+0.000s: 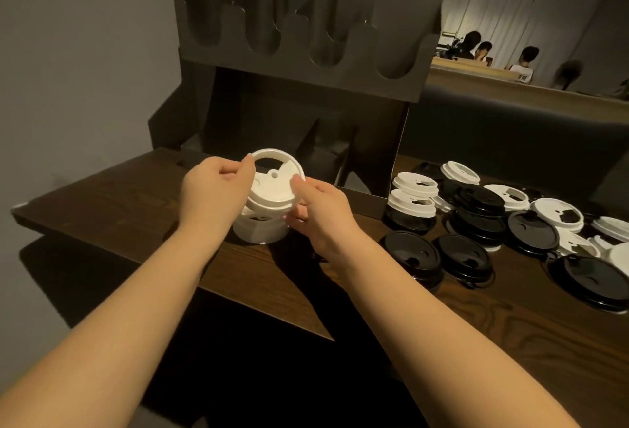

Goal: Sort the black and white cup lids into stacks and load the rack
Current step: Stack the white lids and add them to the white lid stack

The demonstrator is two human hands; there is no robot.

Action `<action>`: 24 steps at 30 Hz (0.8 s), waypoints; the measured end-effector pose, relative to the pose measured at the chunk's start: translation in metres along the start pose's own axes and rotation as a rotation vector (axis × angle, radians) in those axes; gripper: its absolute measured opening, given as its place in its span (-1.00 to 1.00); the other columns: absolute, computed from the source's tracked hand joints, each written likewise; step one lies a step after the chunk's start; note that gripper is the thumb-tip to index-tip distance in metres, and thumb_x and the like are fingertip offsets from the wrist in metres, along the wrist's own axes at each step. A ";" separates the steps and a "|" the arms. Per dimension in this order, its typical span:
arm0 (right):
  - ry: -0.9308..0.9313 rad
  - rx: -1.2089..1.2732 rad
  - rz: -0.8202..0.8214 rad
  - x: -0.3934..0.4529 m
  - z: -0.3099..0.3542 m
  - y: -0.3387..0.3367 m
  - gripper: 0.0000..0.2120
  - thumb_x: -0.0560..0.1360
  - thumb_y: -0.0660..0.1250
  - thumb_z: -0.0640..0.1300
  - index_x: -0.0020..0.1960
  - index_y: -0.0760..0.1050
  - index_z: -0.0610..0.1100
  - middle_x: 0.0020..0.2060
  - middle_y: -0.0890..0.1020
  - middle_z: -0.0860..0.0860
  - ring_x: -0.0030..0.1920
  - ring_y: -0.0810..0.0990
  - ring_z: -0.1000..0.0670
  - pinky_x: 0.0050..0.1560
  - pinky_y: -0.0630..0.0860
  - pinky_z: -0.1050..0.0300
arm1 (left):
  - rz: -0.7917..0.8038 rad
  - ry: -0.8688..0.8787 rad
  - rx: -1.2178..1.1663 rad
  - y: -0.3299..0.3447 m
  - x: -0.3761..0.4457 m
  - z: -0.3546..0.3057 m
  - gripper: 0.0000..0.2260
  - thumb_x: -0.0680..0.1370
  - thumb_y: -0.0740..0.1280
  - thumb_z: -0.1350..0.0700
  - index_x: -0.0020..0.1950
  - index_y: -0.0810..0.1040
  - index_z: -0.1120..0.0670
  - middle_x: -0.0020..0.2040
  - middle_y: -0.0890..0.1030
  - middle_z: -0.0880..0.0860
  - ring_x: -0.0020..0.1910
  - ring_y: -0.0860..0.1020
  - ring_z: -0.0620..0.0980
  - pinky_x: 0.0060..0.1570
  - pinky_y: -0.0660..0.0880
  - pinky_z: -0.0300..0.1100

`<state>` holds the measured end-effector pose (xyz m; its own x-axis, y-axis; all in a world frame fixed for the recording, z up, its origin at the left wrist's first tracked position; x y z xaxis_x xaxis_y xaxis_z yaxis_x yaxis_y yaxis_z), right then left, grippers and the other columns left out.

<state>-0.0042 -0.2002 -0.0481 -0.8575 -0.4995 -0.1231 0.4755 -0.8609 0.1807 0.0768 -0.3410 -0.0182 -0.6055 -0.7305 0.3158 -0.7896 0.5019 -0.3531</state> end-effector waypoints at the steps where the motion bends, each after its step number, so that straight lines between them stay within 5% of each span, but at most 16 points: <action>1: -0.020 -0.038 -0.015 0.002 0.004 -0.002 -0.86 0.59 0.26 -0.11 0.10 0.53 -0.10 -0.06 0.60 0.01 0.00 0.59 0.01 0.08 0.58 0.07 | 0.032 0.001 0.009 0.001 0.001 0.001 -0.67 0.56 0.27 -0.13 0.10 0.61 0.09 -0.19 0.57 -0.07 -0.17 0.51 -0.14 -0.26 0.36 -0.28; 4: -0.081 -0.204 0.007 0.008 0.013 -0.005 -0.73 0.58 0.27 -0.10 0.25 0.54 -0.13 0.00 0.63 -0.01 0.02 0.61 0.02 -0.06 0.58 0.18 | 0.230 -0.009 -0.050 0.006 0.008 -0.001 -0.59 0.52 0.33 -0.14 0.30 0.53 0.04 0.11 0.54 -0.10 0.11 0.48 -0.13 0.03 0.40 -0.21; 7: -0.095 -0.340 0.083 0.013 0.016 0.000 -0.71 0.58 0.28 -0.06 0.25 0.55 -0.14 0.07 0.64 -0.05 0.06 0.63 -0.02 0.09 0.60 0.09 | 0.395 -0.021 -0.064 0.009 0.014 -0.007 -0.67 0.48 0.41 -0.04 0.22 0.60 0.01 0.04 0.60 -0.11 0.04 0.54 -0.15 -0.02 0.46 -0.23; 10: -0.117 -0.288 0.062 0.014 0.019 -0.001 -0.71 0.58 0.27 -0.03 0.22 0.56 -0.14 0.04 0.66 -0.04 0.04 0.64 -0.01 0.07 0.59 0.11 | 0.352 -0.018 -0.014 0.007 0.019 -0.009 -0.82 0.50 0.41 0.03 0.07 0.66 0.03 -0.12 0.63 -0.09 -0.09 0.58 -0.15 -0.20 0.49 -0.26; 13: -0.164 -0.226 0.076 0.012 0.016 0.001 -0.75 0.55 0.33 -0.10 0.20 0.53 -0.15 0.06 0.64 -0.08 0.04 0.63 -0.03 0.04 0.59 0.11 | 0.214 -0.076 -0.048 0.001 0.024 -0.003 -0.81 0.53 0.37 -0.04 -0.02 0.66 0.06 -0.17 0.65 0.02 -0.07 0.61 0.01 0.00 0.59 -0.01; 16: -0.129 -0.249 -0.041 0.016 0.011 -0.002 -0.73 0.51 0.37 -0.20 0.21 0.49 -0.15 0.07 0.59 -0.07 0.01 0.59 -0.01 -0.15 0.57 0.21 | 0.182 -0.057 0.116 0.001 0.024 -0.001 -0.71 0.56 0.31 -0.07 -0.19 0.60 0.13 -0.24 0.59 0.06 -0.22 0.55 -0.05 0.11 0.47 -0.05; 21: -0.115 -0.320 -0.134 0.028 0.014 -0.003 -0.87 0.55 0.29 -0.23 0.04 0.59 -0.15 -0.14 0.59 0.04 -0.15 0.53 0.10 -0.25 0.45 0.29 | 0.281 -0.074 0.153 0.006 0.027 0.010 -0.76 0.54 0.33 -0.08 -0.01 0.62 0.07 -0.08 0.62 0.02 -0.01 0.57 0.02 0.08 0.50 -0.04; 24: -0.151 -0.436 -0.129 0.035 0.010 0.000 -0.82 0.58 0.26 -0.18 0.10 0.60 -0.16 -0.03 0.61 0.01 0.03 0.55 0.03 -0.05 0.51 0.22 | 0.334 -0.132 0.201 0.013 0.029 0.018 -0.64 0.55 0.34 -0.04 -0.38 0.49 0.11 -0.35 0.50 0.06 -0.26 0.51 0.06 -0.08 0.46 -0.07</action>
<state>-0.0360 -0.2169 -0.0424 -0.9185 -0.3942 0.0318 0.3736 -0.8913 -0.2569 0.0510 -0.3640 -0.0290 -0.7969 -0.6024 0.0441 -0.5091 0.6306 -0.5858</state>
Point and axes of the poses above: each hand's wrist, its own x-axis towards the middle knuckle, its own y-axis out of the palm, z = x × y, the point moved 6 cm from there along x, towards the middle knuckle
